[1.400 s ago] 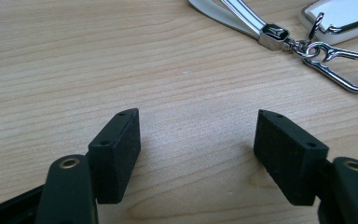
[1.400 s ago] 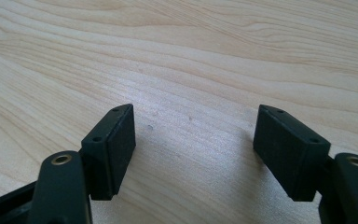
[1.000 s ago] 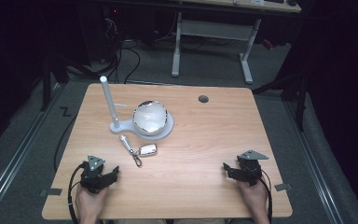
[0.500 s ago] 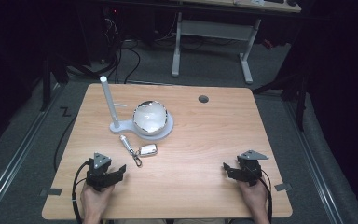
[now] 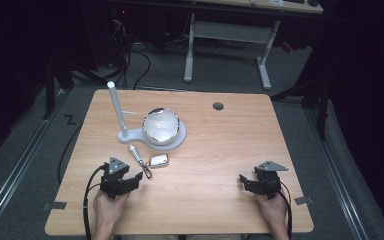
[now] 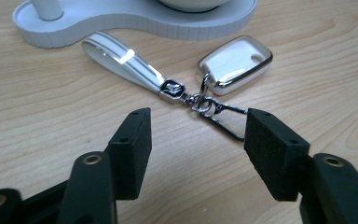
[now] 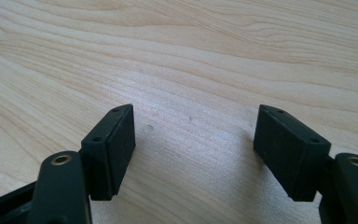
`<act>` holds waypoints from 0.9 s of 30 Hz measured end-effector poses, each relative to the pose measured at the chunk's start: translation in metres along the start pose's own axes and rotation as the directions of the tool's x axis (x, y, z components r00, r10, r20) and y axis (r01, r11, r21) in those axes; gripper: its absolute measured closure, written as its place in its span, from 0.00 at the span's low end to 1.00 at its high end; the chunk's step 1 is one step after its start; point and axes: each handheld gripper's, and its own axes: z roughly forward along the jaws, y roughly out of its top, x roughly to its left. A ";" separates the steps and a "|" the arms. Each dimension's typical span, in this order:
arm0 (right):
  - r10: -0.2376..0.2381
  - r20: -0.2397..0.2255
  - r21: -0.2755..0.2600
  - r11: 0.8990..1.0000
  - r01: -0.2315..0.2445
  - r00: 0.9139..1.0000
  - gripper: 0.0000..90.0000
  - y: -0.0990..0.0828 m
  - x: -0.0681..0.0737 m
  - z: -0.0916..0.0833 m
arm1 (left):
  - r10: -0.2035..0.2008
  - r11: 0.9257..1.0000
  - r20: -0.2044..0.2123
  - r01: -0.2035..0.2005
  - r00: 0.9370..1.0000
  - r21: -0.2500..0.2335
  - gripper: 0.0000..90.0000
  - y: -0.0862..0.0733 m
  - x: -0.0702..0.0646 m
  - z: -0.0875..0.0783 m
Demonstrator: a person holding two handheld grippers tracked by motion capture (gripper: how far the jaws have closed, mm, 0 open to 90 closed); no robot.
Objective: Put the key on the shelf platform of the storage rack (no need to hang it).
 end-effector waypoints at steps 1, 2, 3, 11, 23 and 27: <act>0.000 0.000 0.000 1.000 0.000 1.000 0.33 0.000 0.000 0.000 | 0.002 1.000 0.004 -0.002 1.000 0.001 0.49 0.001 0.000 0.001; 0.000 0.000 0.000 1.000 0.000 1.000 0.33 0.000 0.000 0.000 | 0.012 1.000 0.003 -0.012 1.000 -0.002 0.49 0.003 0.000 0.003; -0.001 0.000 0.000 1.000 0.001 1.000 0.33 0.000 0.000 0.000 | 0.016 1.000 0.005 -0.016 1.000 0.001 0.49 0.005 -0.001 0.004; -0.003 0.000 -0.001 1.000 0.003 1.000 0.33 0.000 0.000 0.000 | 0.033 0.999 0.008 -0.033 0.999 0.012 0.52 0.017 -0.005 0.015; -0.001 0.000 0.000 1.000 0.001 1.000 0.33 0.000 0.000 0.000 | 0.072 0.997 0.016 -0.073 0.997 0.025 0.61 0.033 -0.006 0.029; -0.001 0.000 0.000 1.000 0.001 1.000 0.33 0.000 0.000 0.000 | 0.078 0.996 0.021 -0.079 0.997 0.031 0.62 0.038 -0.006 0.033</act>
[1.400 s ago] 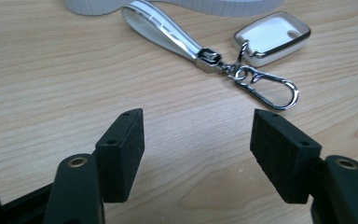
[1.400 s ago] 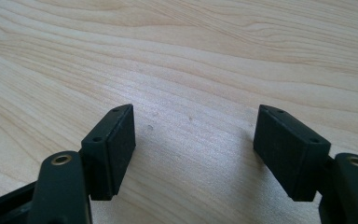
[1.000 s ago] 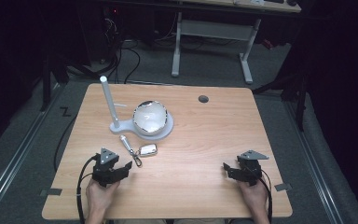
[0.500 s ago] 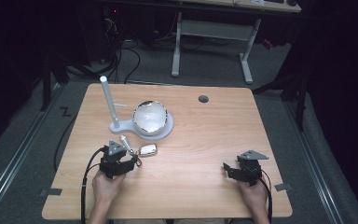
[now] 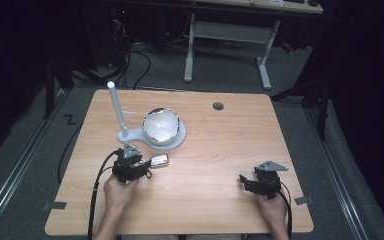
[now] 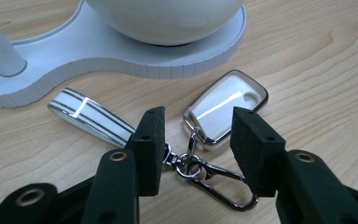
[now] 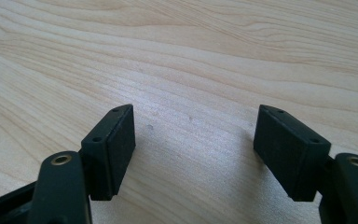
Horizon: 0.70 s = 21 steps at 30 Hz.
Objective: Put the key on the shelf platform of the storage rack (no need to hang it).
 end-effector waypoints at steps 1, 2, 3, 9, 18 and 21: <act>0.000 0.000 0.000 1.000 0.000 1.000 0.33 0.000 0.000 0.000 | 0.000 1.000 0.000 0.000 1.000 0.005 0.62 0.001 0.000 0.001; 0.000 0.000 0.000 1.000 0.000 1.000 0.33 0.000 0.000 0.000 | 0.003 1.000 0.000 -0.003 1.000 0.010 0.63 0.002 0.001 0.003; 0.000 0.000 0.000 1.000 0.000 1.000 0.33 0.000 0.000 0.000 | -0.001 1.000 0.006 0.001 1.000 0.008 0.63 0.003 0.001 0.003; 0.000 0.000 0.000 1.000 0.000 1.000 0.33 0.000 0.000 0.000 | -0.014 0.999 -0.004 0.014 1.000 0.033 0.69 0.001 0.005 0.012; 0.000 0.000 0.000 1.000 0.000 1.000 0.33 0.000 0.000 0.000 | -0.013 0.998 0.003 0.013 1.000 0.063 0.77 -0.002 0.006 0.020; 0.000 -0.001 0.000 1.000 0.000 1.000 0.33 0.000 0.000 0.000 | -0.015 0.998 0.006 0.015 1.000 0.060 0.80 -0.002 0.006 0.021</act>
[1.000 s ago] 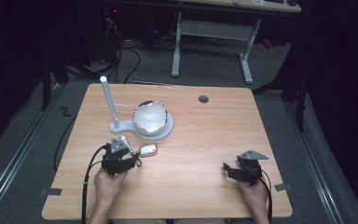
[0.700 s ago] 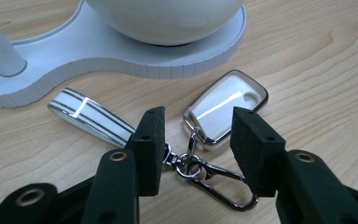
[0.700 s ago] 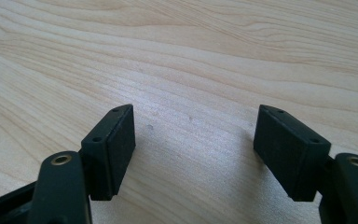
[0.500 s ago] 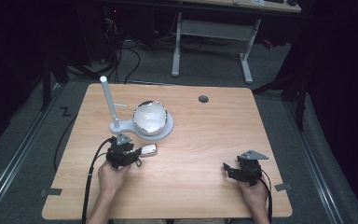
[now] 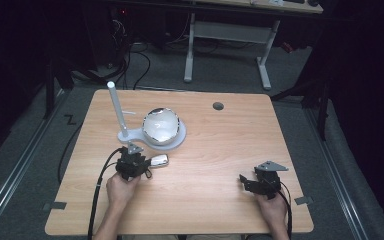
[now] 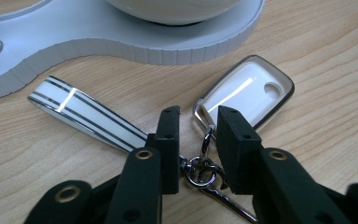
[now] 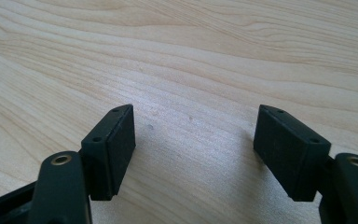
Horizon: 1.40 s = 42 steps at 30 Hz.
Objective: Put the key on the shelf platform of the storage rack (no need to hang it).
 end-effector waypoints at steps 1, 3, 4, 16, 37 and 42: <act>0.000 0.000 0.000 1.000 0.000 1.000 0.33 0.000 0.000 0.000 | -0.001 1.000 0.002 0.001 1.000 0.001 0.80 0.000 0.000 0.000; 0.000 0.000 0.000 1.000 0.000 1.000 0.33 0.000 0.000 0.000 | -0.002 1.000 0.002 0.002 1.000 0.004 0.82 0.000 0.000 0.001; 0.000 0.000 0.000 1.000 0.000 1.000 0.33 0.000 0.000 0.000 | -0.003 1.000 0.006 0.003 1.000 0.010 0.82 -0.001 0.001 0.002; 0.000 0.000 0.000 1.000 0.000 1.000 0.33 0.000 0.000 0.000 | 0.005 1.000 0.022 -0.006 1.000 0.017 0.91 -0.002 -0.001 0.006; -0.002 0.000 -0.001 1.000 0.002 1.000 0.33 0.000 0.000 0.000 | 0.004 1.000 0.034 -0.003 0.999 -0.022 0.98 0.001 -0.001 -0.009; -0.002 0.001 -0.001 1.000 0.002 1.000 0.33 0.000 0.000 0.000 | -0.003 0.999 0.027 0.004 1.000 -0.041 0.98 0.001 0.001 -0.017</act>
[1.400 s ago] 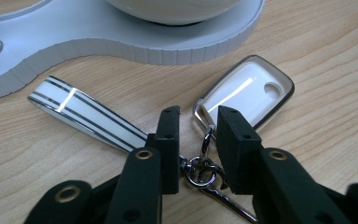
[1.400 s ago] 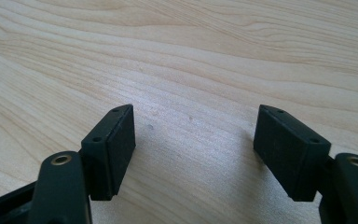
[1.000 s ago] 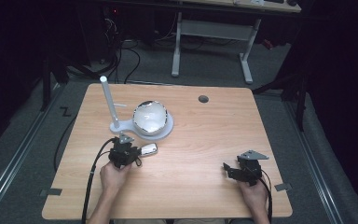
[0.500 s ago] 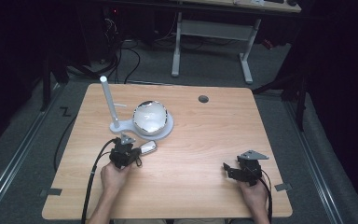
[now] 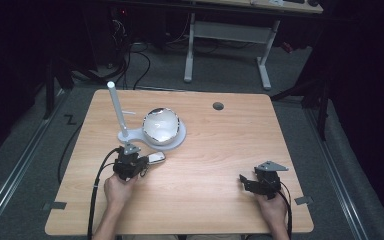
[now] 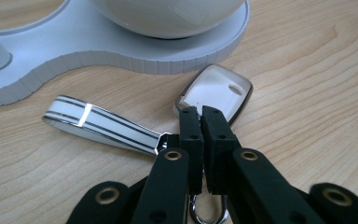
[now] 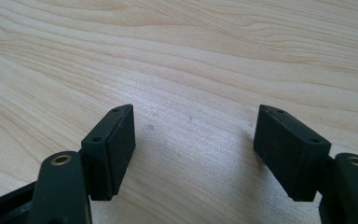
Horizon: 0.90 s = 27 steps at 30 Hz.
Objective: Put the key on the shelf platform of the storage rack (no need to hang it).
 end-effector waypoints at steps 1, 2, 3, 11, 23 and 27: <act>0.000 0.000 0.000 1.000 0.000 1.000 0.33 0.000 0.000 0.000 | 0.002 1.000 -0.001 -0.002 1.000 -0.005 0.98 0.000 0.000 -0.002; 0.000 0.000 0.000 1.000 0.000 1.000 0.33 0.000 0.000 0.000 | 0.001 1.000 -0.001 -0.001 1.000 -0.010 0.98 0.000 -0.001 -0.003; -0.001 0.000 0.000 1.000 0.001 1.000 0.33 0.000 0.000 0.000 | 0.001 1.000 -0.001 -0.001 1.000 -0.013 0.98 0.001 -0.001 -0.005; -0.001 0.000 0.000 1.000 0.001 1.000 0.33 0.000 0.000 0.000 | -0.019 0.999 0.007 0.019 1.000 -0.032 0.98 0.002 0.004 -0.015; -0.001 0.000 0.001 1.000 0.001 1.000 0.33 0.000 0.000 0.000 | -0.048 0.997 0.021 0.049 0.999 -0.061 0.98 0.002 0.009 -0.028; 0.000 0.000 0.001 1.000 0.000 1.000 0.33 0.000 0.000 0.000 | -0.038 0.997 0.016 0.039 0.999 -0.064 0.98 0.006 0.010 -0.034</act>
